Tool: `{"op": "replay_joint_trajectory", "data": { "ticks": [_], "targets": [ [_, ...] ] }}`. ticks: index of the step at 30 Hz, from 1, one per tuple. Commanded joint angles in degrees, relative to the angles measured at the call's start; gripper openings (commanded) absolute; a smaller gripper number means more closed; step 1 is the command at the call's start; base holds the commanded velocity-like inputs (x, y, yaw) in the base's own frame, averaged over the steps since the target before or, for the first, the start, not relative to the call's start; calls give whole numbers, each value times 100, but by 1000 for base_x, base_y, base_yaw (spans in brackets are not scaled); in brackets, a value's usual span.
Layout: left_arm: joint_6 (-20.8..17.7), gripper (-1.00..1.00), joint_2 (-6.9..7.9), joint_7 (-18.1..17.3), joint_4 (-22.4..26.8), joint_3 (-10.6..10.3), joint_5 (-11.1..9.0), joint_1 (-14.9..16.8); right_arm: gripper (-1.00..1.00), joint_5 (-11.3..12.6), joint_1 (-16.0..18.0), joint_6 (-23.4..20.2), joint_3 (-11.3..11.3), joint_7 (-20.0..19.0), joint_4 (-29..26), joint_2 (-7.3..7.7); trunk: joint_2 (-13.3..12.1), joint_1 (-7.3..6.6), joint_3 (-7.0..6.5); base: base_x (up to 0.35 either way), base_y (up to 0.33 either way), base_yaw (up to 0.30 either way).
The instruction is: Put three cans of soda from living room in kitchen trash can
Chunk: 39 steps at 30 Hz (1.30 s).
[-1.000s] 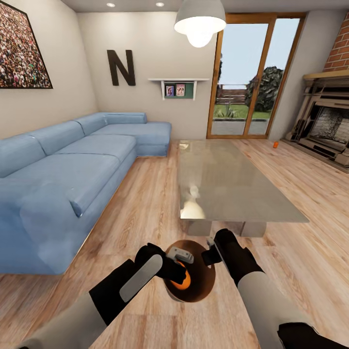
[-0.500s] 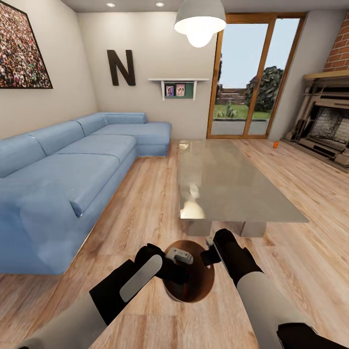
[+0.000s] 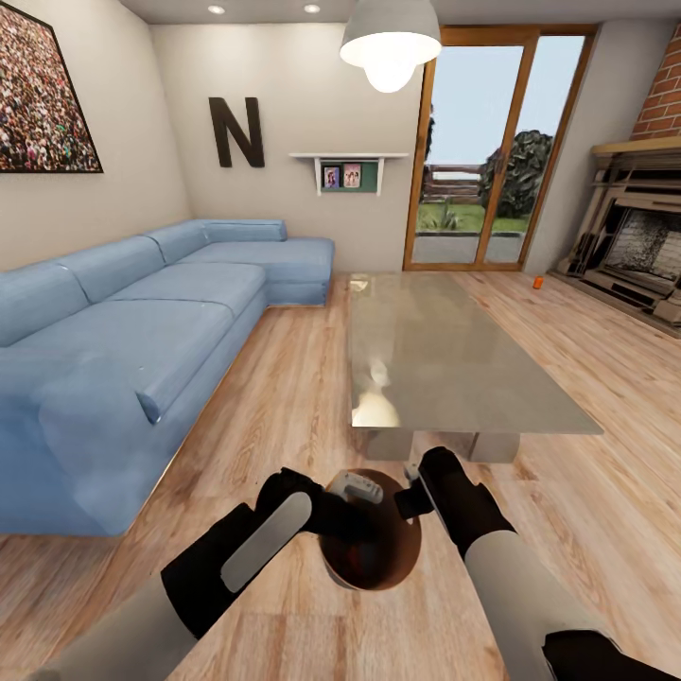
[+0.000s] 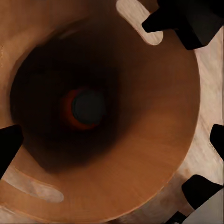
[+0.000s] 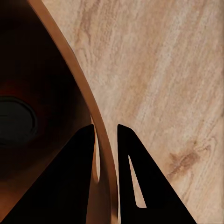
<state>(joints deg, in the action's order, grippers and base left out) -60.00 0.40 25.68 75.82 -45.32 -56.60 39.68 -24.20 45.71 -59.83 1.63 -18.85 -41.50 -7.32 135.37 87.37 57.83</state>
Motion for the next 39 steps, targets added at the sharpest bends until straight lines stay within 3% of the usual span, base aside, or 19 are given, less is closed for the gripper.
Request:
{"op": "replay_joint_trajectory", "data": {
  "ticks": [1, 9, 13, 14, 16, 17, 19, 20, 22, 24, 26, 28, 29, 31, 33, 36, 39],
  "targets": [
    [0, 100, 172, -33, 265, 20, -13, -15, -100, 141, 0, -17, -28, -22, 3, 9, 0, 0, -1, 0, 0, 0],
    [0, 100, 755, -112, 747, 65, -87, -25, -100, 143, -1, -17, -83, -27, 24, 41, 0, 0, -1, 0, 0, 0],
    [0, 100, 1030, -161, 872, 277, -94, -27, -100, 143, -1, -17, -86, -30, 27, 76, 0, 0, -1, 0, 0, 0],
    [0, 100, 1195, -301, 914, 455, -95, -28, -100, 143, -1, -17, -87, -30, 27, 107, 0, 0, -1, 0, 0, 0],
    [0, 100, 1388, -538, 940, 625, -96, -29, -100, 145, -4, -17, -88, -30, 28, 159, 0, 0, -1, 0, 0, 0],
    [0, 100, 1830, -1180, 963, 923, -92, -32, -100, 152, -8, -17, -88, -52, 23, 287, 0, 0, -1, 0, 0, 0],
    [0, 100, 2038, -1511, 959, 1070, -84, -35, -100, 159, -8, -17, -90, -68, 20, 364, 0, 0, -1, 0, 0, 0],
    [0, 100, 2198, -1796, 948, 1236, -70, -38, -100, 169, -9, -17, -89, -87, 16, 460, 0, 0, -1, 0, 0, 0],
    [0, 100, 2344, -2093, 931, 1505, -46, -45, -100, 181, -9, -17, -91, -110, 14, 640, 0, 0, -1, 0, 0, 0],
    [0, 100, 2400, -2205, 911, 1663, -31, -58, -100, 186, -10, -17, -92, -129, 6, 775, 0, 0, -1, 0, 0, 0],
    [132, 100, 2457, -2312, 781, 1838, 0, -138, -100, 184, -10, -17, -102, -178, -31, 1112, 0, 0, -1, 0, 0, 0],
    [334, 100, 2468, -2333, 688, 1873, 64, -189, -100, 183, -13, -17, -149, -196, -72, 1305, 0, 0, -1, 0, 0, 0],
    [571, 100, 2466, -2351, 571, 1889, 249, -241, -100, 175, -15, -17, -238, -210, -148, 1455, 0, 0, -1, 0, 0, 0],
    [814, 100, 2454, -2368, 423, 1896, 541, -291, -100, 170, -19, -17, -346, -221, -244, 1568, 0, 0, -1, 0, 0, 0],
    [1222, 100, 2438, -2386, 38, 1897, 1130, -349, -100, 156, -75, -17, -523, -233, -448, 1718, 0, 0, -1, 0, 0, 0],
    [1591, 100, 2423, -2378, -324, 1896, 1500, -387, -100, 151, -252, -17, -620, -238, -696, 1849, 0, 0, -1, 0, 0, 0],
    [2070, 100, 2421, -2378, -505, 1895, 1635, -490, -100, 150, -478, -17, -659, -246, -1025, 1928, 0, 0, -1, 0, 0, 0]
  ]
}}
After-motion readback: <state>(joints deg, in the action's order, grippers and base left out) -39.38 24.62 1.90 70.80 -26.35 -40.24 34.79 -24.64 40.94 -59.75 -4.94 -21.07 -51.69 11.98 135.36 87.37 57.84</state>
